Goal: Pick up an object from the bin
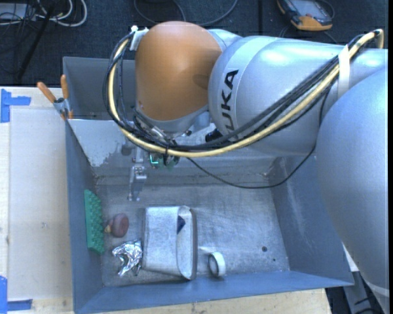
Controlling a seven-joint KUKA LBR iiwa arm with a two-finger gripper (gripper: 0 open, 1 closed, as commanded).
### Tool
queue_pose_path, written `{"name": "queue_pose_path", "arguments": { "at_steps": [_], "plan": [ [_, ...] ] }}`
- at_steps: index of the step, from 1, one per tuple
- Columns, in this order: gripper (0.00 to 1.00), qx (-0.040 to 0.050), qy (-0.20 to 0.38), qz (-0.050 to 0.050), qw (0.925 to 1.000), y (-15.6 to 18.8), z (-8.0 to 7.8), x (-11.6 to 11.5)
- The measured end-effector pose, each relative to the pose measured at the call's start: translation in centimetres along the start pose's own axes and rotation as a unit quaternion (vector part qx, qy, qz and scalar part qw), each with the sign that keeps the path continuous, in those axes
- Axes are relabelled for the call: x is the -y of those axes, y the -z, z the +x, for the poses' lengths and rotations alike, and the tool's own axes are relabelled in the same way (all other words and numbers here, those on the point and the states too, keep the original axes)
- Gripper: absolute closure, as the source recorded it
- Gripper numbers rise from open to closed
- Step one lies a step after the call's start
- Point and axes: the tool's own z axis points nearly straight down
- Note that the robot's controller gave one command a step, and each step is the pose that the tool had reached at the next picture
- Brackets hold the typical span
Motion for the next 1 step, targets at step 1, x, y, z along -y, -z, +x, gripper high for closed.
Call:
{"name": "queue_pose_path", "arguments": {
  "at_steps": [1],
  "plan": [
    [0.00,-0.0004,0.070,0.001,0.9976,-15.51,3.37,-1.13]
  ]
}}
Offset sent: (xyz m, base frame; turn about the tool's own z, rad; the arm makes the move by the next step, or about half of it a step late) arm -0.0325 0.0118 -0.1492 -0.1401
